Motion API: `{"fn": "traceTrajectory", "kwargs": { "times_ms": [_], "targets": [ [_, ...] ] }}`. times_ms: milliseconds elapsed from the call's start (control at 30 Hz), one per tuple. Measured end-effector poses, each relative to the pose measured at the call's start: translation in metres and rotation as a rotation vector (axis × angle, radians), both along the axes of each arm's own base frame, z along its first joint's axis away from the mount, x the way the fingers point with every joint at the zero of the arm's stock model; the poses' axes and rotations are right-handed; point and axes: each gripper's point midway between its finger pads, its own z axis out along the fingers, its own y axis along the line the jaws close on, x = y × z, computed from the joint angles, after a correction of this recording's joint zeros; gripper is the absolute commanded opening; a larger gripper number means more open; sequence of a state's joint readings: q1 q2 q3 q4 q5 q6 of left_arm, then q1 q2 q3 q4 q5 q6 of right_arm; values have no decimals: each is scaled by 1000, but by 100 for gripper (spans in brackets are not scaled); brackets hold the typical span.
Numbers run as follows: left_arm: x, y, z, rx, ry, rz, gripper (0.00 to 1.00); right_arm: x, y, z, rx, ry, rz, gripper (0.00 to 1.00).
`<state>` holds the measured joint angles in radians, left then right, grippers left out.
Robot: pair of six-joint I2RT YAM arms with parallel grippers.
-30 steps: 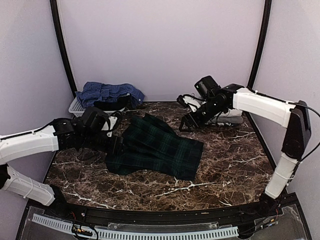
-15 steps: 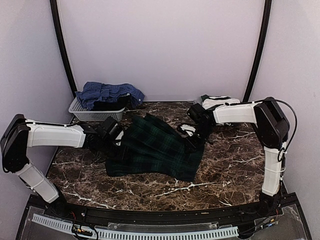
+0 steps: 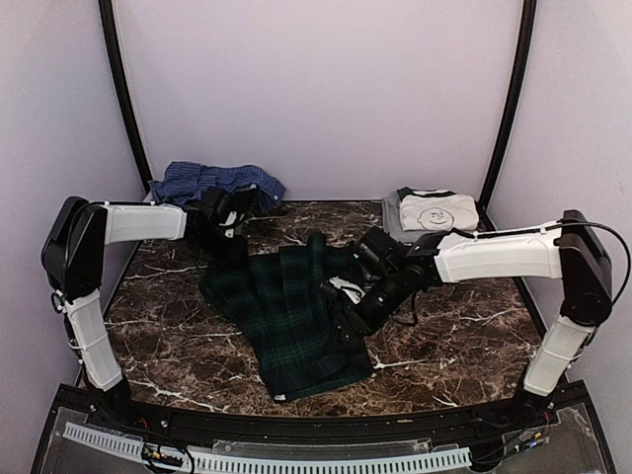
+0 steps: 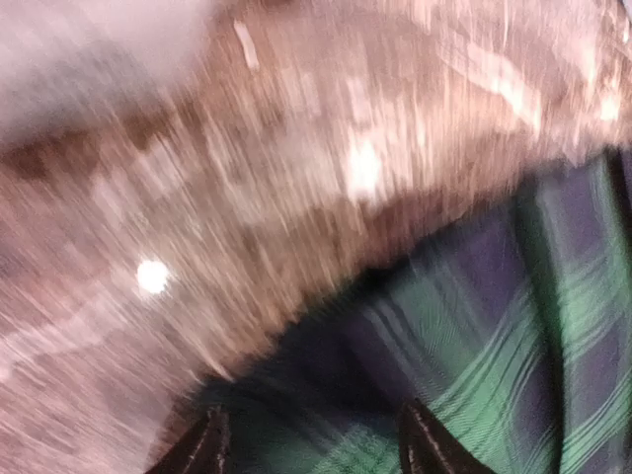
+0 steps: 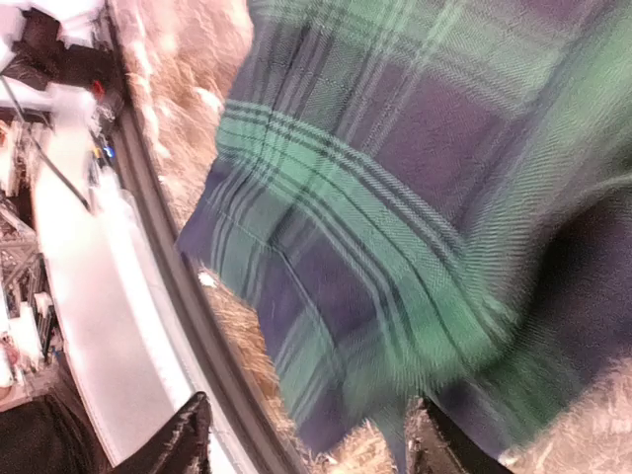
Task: Fold and stack the mixed laundry pile
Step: Rotate the rectangle-folded skirt at the center of the board, then adjust the rectangle-folded skirt at the center of the board.
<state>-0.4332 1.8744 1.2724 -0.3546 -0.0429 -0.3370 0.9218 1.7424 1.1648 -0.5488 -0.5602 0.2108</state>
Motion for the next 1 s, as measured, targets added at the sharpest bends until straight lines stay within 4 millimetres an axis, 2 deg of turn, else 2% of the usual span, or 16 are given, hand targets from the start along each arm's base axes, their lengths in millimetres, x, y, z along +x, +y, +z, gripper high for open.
{"fn": "traceTrajectory", "kwargs": {
  "times_ms": [33,100,167,200,233,300,367,433,500,600,700,833,1000],
  "targets": [
    [14,3,15,0,-36,2,62,1,0,12,26,-11,-7,68],
    [40,6,51,-4,-118,-2,63,17,-6,38,83,-46,-64,67],
    [59,4,92,-20,-211,-17,63,50,-21,60,135,-91,-156,64],
    [60,-2,109,-31,-248,-36,63,65,-29,65,149,-109,-198,62],
    [57,-8,120,-38,-269,-57,63,82,-37,68,159,-126,-244,61],
    [37,-33,139,-58,-298,-128,62,109,-52,66,160,-137,-326,57],
    [3,-75,148,-100,-301,-232,61,120,-53,59,158,-126,-358,51],
    [-29,-111,147,-145,-278,-315,61,124,-48,47,154,-89,-373,47],
    [-62,-146,137,-192,-235,-380,61,127,-42,32,145,-47,-389,47],
    [-96,-173,116,-232,-157,-395,60,132,-37,15,133,2,-422,53],
    [-106,-190,98,-238,-105,-359,61,133,-37,3,123,31,-462,60],
    [-112,-209,68,-208,-47,-315,64,121,-48,-18,96,80,-514,63],
    [-124,-213,33,-148,27,-257,64,111,-51,-31,91,139,-548,62]
  ]
}}
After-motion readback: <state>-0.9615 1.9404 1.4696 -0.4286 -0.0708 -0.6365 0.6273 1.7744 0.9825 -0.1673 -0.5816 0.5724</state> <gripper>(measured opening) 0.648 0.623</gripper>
